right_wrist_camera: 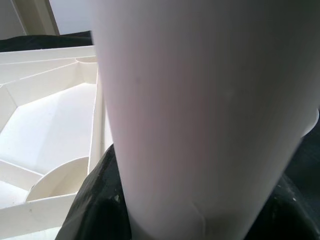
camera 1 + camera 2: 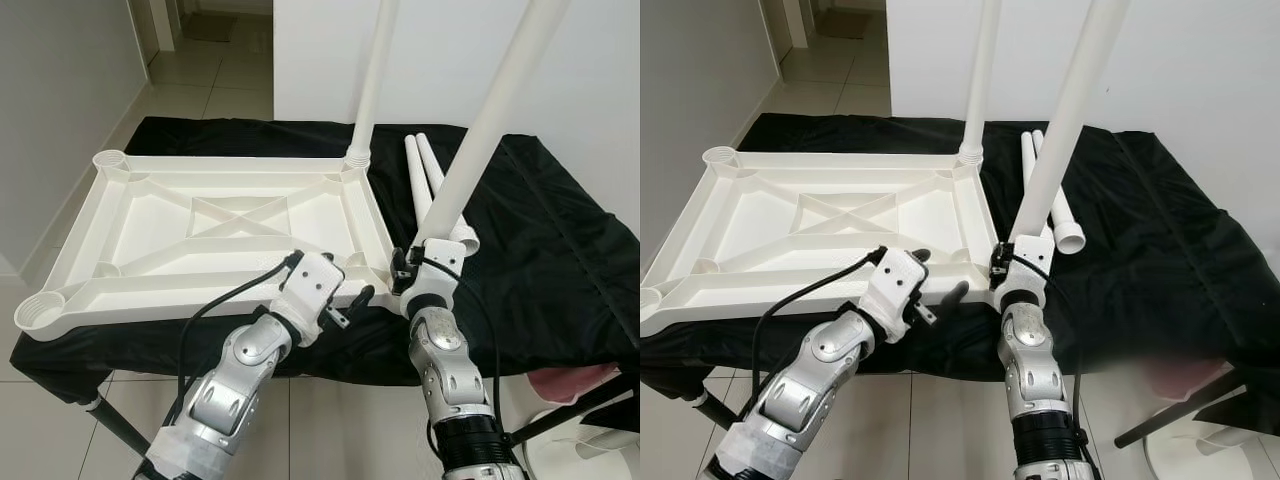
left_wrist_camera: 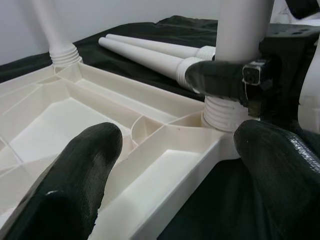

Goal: Building children table

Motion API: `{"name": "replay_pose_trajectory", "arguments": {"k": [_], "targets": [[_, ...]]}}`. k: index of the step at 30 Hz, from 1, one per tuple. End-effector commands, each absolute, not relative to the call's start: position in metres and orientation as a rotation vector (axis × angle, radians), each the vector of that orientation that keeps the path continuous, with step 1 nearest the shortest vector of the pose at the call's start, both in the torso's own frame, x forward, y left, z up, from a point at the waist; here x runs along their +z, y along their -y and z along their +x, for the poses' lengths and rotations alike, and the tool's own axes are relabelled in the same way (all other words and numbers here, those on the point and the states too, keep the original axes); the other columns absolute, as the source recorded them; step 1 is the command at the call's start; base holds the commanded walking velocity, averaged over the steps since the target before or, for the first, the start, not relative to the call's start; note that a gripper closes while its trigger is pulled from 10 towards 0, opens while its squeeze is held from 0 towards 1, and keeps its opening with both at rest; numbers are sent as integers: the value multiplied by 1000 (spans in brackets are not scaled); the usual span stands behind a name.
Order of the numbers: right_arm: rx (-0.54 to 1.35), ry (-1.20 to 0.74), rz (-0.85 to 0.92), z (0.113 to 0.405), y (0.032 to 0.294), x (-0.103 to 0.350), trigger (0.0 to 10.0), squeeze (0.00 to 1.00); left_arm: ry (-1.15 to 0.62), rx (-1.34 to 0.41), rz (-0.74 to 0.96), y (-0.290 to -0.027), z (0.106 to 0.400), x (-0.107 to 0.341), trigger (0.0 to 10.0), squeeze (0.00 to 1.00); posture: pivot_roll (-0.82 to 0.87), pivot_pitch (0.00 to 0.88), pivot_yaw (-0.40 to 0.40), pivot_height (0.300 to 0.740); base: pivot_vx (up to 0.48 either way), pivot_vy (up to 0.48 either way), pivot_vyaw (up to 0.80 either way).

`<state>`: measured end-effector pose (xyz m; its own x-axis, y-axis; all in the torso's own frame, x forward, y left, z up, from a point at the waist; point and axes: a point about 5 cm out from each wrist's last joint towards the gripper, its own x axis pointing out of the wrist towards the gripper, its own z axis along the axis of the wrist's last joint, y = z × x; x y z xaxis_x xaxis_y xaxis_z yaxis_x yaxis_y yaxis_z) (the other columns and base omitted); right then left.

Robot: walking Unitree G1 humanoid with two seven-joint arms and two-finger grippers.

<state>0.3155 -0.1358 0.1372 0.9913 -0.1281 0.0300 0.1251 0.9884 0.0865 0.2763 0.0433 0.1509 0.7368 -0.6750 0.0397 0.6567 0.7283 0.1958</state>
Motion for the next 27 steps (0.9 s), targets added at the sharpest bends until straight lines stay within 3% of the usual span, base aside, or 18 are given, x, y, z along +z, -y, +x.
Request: {"name": "replay_pose_trajectory", "arguments": {"k": [1,2,12,13,14,15,27], "targets": [[-146,-5,94,312,140,129,10000,0,117,-741,188,-42,274,151,10000,0,20,20,-62,740,0,0,0],[-135,4,93,313,141,131,10000,1000,114,-737,189,-44,274,150,10000,0,20,21,-60,740,0,0,0],[27,65,100,313,144,142,10000,1000,114,-722,192,-49,276,153,10000,0,20,49,-52,740,0,0,0],[71,59,93,311,144,140,10000,765,110,-722,198,-50,276,151,10000,0,16,54,-51,740,0,0,0],[71,59,93,311,144,140,10000,765,110,-722,198,-50,276,151,10000,0,16,54,-51,740,0,0,0],[119,43,79,310,148,138,10000,0,107,-722,198,-50,276,151,10000,0,16,53,-49,740,0,0,0],[548,28,-126,315,169,134,10000,0,108,-763,207,-44,276,152,10000,0,13,56,-58,740,0,0,0]]}}
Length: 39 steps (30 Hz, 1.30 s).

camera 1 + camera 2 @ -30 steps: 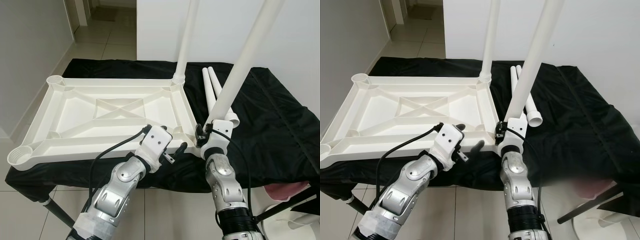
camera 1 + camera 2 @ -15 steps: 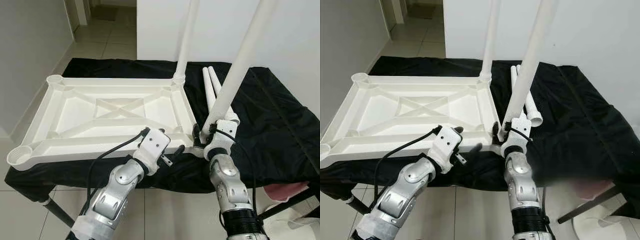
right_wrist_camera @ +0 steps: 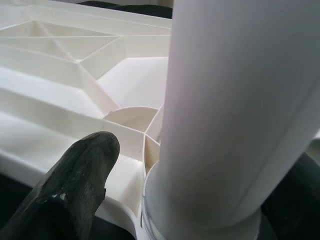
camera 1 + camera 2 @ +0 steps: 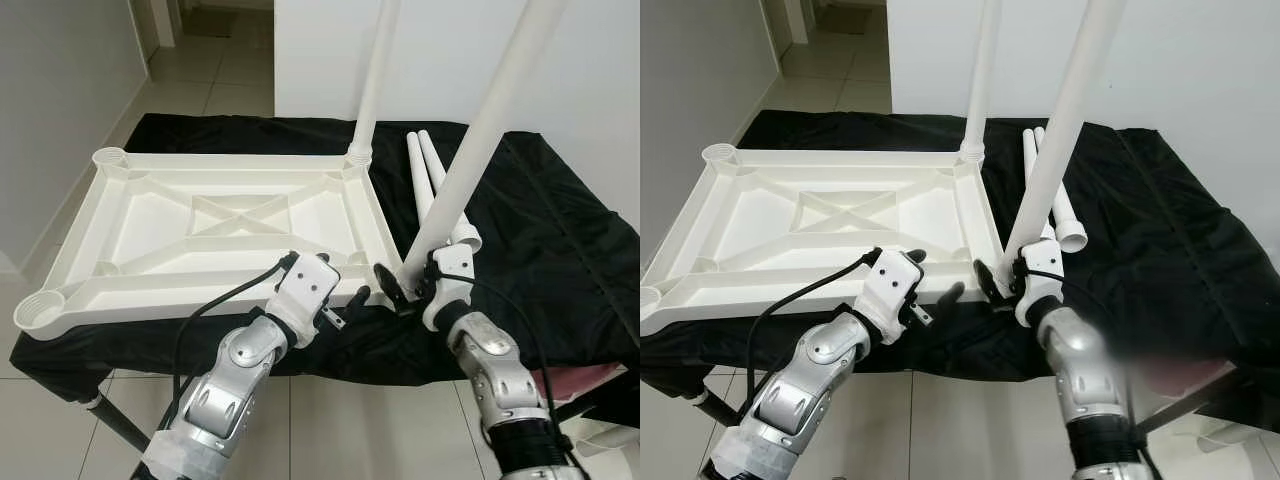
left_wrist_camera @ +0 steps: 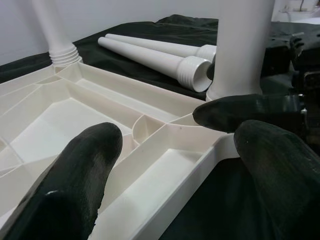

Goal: Building children table

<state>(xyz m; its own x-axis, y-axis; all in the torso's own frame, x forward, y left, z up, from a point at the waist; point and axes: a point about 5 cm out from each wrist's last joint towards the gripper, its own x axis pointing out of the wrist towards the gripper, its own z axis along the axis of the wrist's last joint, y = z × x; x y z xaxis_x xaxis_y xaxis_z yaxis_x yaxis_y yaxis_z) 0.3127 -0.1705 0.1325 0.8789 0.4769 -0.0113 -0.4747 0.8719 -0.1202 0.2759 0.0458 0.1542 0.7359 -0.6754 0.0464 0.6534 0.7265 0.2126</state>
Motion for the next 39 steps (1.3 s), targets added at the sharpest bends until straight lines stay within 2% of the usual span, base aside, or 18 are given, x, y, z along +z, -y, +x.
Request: {"name": "replay_pose_trajectory", "arguments": {"k": [1,10,11,13,14,15,16,26,27,28,39], "targets": [[548,28,-126,315,169,134,10000,0,108,-763,207,-44,276,152,10000,0,13,56,-58,740,0,0,0],[661,20,-197,332,177,143,10000,0,108,-740,203,-47,278,153,10000,0,23,49,-58,740,0,0,0],[674,7,-204,333,177,141,7843,0,108,-742,202,-46,277,153,10000,0,29,50,-59,740,0,0,0],[686,0,-207,334,178,139,7843,0,107,-743,202,-46,276,152,10000,0,32,49,-58,740,0,0,0],[689,0,-228,335,178,138,4431,0,106,-745,204,-46,275,152,10000,0,33,48,-58,740,0,0,0],[689,0,-228,335,178,138,4431,0,106,-745,204,-46,275,152,10000,0,33,48,-58,740,0,0,0],[698,-3,-232,336,178,136,0,0,105,-745,206,-47,275,152,10000,0,37,44,-59,740,0,0,0],[722,-16,-203,334,178,128,0,0,110,-740,217,-49,277,153,10000,0,41,14,-53,740,0,0,0],[716,-22,-200,333,179,126,471,0,109,-742,223,-49,278,152,10000,0,44,7,-43,740,0,0,0],[700,-21,-205,334,180,125,10000,0,109,-745,233,-50,278,152,10000,0,43,5,-42,740,0,0,0],[508,3,-141,339,178,127,10000,0,114,-765,247,-50,281,154,10000,0,34,0,-34,740,0,0,0]]}}
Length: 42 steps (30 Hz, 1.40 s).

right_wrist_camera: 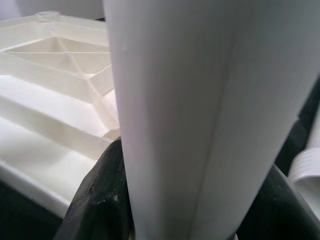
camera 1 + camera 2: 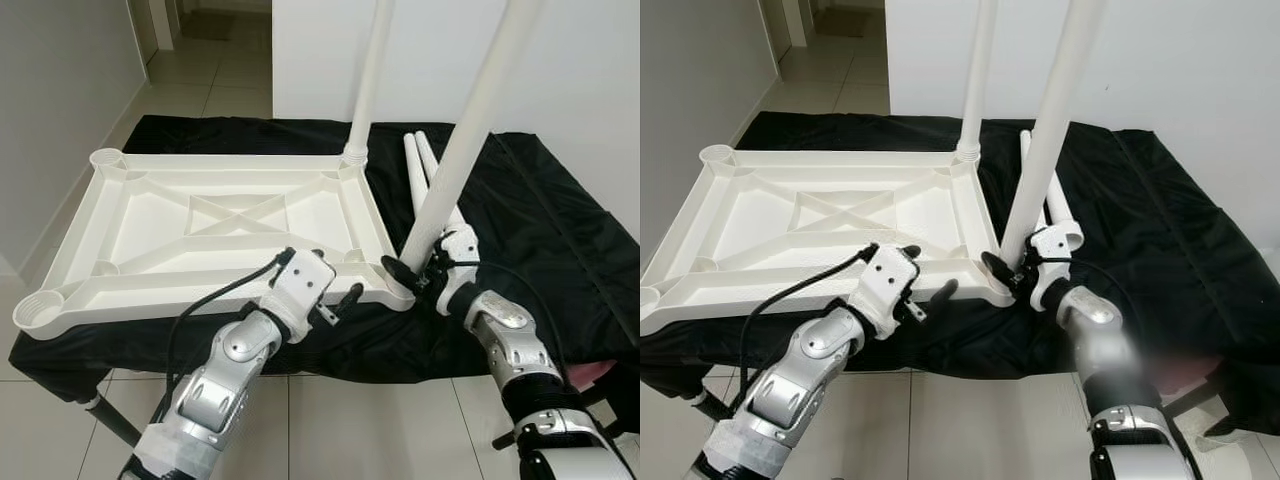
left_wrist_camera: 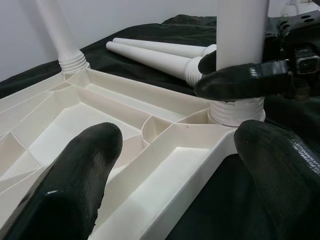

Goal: Building children table

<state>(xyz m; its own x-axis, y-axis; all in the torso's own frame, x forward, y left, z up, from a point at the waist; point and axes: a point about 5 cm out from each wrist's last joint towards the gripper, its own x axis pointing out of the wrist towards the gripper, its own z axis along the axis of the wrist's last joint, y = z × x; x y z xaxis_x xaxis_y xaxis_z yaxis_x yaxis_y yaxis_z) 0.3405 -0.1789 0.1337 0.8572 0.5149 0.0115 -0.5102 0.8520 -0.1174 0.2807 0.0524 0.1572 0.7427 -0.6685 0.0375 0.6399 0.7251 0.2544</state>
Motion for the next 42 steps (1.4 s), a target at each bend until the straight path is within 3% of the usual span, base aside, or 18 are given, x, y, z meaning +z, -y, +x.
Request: {"name": "replay_pose_trajectory", "arguments": {"k": [1,18,22,29,30,31,32,40,41,42], "targets": [[508,3,-141,339,178,127,10000,0,114,-765,247,-50,281,154,10000,0,34,0,-34,740,0,0,0],[-26,-9,88,310,137,123,10000,0,111,-770,232,-47,278,151,10000,0,29,0,-52,740,0,0,0],[-55,-2,142,300,122,123,10000,0,110,-768,230,-47,277,151,10000,0,24,0,-50,740,0,0,0],[-64,-16,143,298,125,124,10000,0,107,-773,229,-47,277,151,10000,0,16,6,-45,740,0,0,0],[-66,-7,134,298,126,126,10000,855,106,-773,229,-47,277,151,10000,0,16,6,-45,740,0,0,0],[-66,-7,134,298,126,126,10000,855,106,-773,229,-47,277,151,10000,0,16,6,-45,740,0,0,0],[-50,10,132,298,126,130,10000,1000,107,-772,228,-47,278,151,10000,0,14,12,-46,740,0,0,0],[48,66,103,300,135,142,10000,1000,105,-768,224,-47,277,151,10000,0,12,28,-44,740,0,0,0],[93,74,82,301,139,144,10000,373,104,-765,223,-48,277,151,10000,0,12,32,-43,740,0,0,0],[93,74,82,301,139,144,10000,373,104,-765,223,-48,277,151,10000,0,12,32,-43,740,0,0,0]]}}
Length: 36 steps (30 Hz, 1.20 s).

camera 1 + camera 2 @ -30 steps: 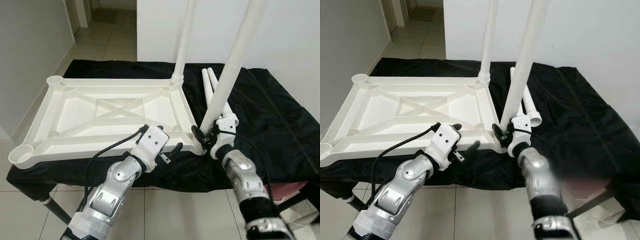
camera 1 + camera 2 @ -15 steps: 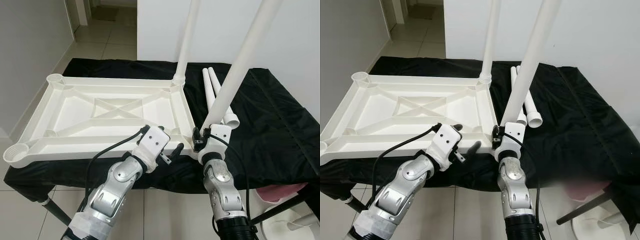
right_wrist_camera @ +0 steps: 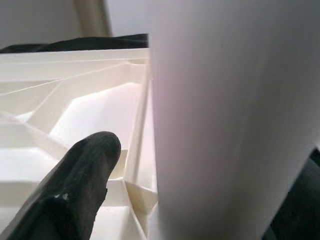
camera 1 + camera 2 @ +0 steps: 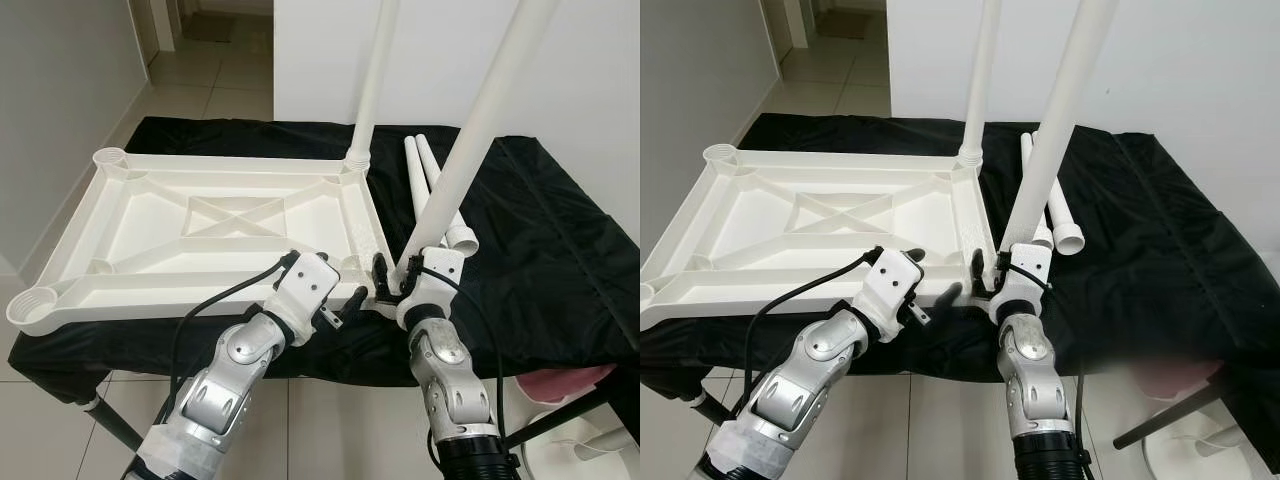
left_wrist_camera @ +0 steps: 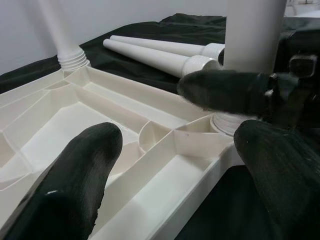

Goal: Building children table

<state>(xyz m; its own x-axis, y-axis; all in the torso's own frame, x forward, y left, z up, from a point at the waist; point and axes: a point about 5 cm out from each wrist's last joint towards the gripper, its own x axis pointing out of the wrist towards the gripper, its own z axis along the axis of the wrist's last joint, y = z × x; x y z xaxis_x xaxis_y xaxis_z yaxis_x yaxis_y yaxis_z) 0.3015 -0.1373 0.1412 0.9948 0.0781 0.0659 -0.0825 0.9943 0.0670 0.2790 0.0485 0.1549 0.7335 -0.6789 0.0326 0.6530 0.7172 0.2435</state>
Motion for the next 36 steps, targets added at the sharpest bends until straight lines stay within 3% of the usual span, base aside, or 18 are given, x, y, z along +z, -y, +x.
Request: {"name": "replay_pose_trajectory", "arguments": {"k": [1,9,22,23,26,27,36], "targets": [[122,79,66,302,141,146,10000,0,104,-764,222,-48,277,151,10000,0,11,33,-40,740,0,0,0],[392,99,19,307,157,147,10000,0,105,-759,221,-49,279,152,10000,0,7,38,-35,740,0,0,0],[626,58,-55,317,161,137,10000,0,111,-767,223,-45,281,153,10000,0,-6,28,-30,740,0,0,0],[648,54,-59,321,162,136,7216,0,113,-768,224,-45,281,154,10000,0,-2,28,-33,740,0,0,0],[659,53,-57,323,163,136,7216,0,113,-768,223,-45,281,154,10000,0,-2,28,-33,740,0,0,0],[665,51,-55,325,164,135,275,0,113,-766,222,-45,281,154,10000,0,8,30,-38,740,0,0,0],[698,20,-63,328,169,125,0,0,110,-748,222,-47,280,153,10000,0,21,27,-45,740,0,0,0]]}}
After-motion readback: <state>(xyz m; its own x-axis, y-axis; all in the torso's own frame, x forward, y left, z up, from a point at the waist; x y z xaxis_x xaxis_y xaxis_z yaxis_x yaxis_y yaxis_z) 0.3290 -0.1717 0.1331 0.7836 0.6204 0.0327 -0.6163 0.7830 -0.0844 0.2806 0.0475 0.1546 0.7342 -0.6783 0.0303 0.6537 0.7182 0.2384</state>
